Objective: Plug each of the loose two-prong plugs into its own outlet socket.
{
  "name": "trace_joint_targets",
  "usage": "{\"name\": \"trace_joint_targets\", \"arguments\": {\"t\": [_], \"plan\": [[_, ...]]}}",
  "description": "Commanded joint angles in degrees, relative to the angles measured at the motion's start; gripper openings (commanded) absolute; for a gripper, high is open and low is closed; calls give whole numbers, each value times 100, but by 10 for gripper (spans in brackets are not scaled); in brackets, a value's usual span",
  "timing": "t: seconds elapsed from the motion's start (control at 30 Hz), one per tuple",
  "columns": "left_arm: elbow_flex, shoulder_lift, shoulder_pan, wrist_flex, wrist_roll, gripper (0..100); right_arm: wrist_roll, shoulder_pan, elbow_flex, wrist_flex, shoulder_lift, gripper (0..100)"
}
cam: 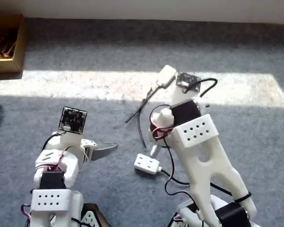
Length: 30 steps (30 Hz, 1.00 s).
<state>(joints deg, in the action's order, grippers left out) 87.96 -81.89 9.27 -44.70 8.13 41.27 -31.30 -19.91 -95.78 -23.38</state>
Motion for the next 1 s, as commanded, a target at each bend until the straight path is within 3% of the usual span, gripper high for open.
{"name": "trace_joint_targets", "arguments": {"t": [0.0,0.43,0.97], "plan": [[-57,-48,207,185,-255,528,79,66,-303,92,-101,5],[-13,-48,198,176,-255,528,35,75,-1130,1314,-57,5],[-13,-48,198,176,-255,528,35,13,-1209,1200,-57,5]]}}
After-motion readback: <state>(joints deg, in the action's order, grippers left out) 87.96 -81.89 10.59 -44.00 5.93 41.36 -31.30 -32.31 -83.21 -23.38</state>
